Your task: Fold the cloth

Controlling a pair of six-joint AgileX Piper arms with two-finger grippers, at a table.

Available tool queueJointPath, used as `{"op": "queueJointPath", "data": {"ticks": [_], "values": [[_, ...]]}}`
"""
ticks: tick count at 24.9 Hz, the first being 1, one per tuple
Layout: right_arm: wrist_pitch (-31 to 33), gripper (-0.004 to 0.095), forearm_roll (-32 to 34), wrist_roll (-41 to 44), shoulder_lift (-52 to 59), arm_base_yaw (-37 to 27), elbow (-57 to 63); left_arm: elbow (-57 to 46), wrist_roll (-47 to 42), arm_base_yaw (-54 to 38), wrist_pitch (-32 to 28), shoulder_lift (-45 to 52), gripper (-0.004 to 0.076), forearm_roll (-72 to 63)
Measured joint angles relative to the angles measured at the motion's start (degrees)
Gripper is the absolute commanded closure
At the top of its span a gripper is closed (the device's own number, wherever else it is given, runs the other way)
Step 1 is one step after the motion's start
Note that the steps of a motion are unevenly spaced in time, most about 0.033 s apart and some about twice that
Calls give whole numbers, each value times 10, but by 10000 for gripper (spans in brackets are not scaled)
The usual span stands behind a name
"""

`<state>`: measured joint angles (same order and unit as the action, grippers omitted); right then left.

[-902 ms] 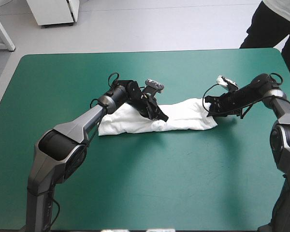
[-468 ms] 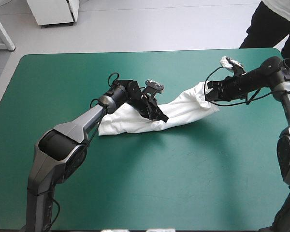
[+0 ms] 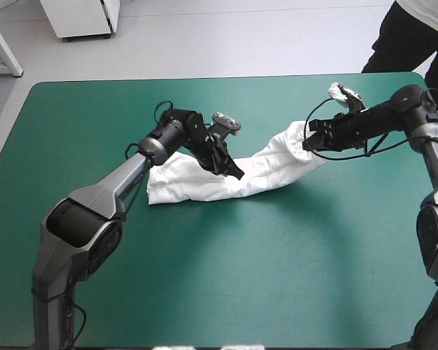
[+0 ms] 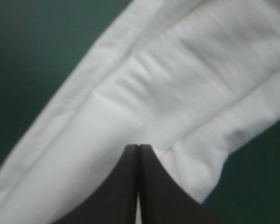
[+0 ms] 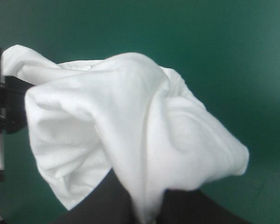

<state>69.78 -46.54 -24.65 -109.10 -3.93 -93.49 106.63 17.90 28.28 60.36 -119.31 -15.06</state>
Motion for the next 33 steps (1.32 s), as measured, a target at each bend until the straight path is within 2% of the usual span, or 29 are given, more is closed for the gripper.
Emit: {"op": "queueJointPath", "data": {"ticks": [7, 10, 18, 20, 21, 27, 29, 33], "values": [[-18, 921, -22, 2, 0, 70, -38, 29, -14, -41, 47, 151, 734, 57], [-61, 921, -27, 16, 0, 146, -65, 29, -24, -46, 79, 266, 734, 97], [-175, 917, -61, 20, -46, 299, -87, 32, -42, -46, 111, 422, 734, 110], [-188, 846, -66, 18, -79, 328, -106, 32, -48, -46, 111, 436, 734, 117], [-189, 752, -67, 18, -97, 337, -116, 32, -50, -46, 112, 441, 734, 118], [-147, 355, -72, 16, -163, 359, -181, 32, -54, -47, 113, 446, 734, 118], [-134, 307, -73, 16, -170, 360, -200, 32, -54, -47, 113, 446, 734, 118], [-96, 336, -69, 16, -170, 360, -248, 32, -54, -47, 113, 446, 734, 118]]}}
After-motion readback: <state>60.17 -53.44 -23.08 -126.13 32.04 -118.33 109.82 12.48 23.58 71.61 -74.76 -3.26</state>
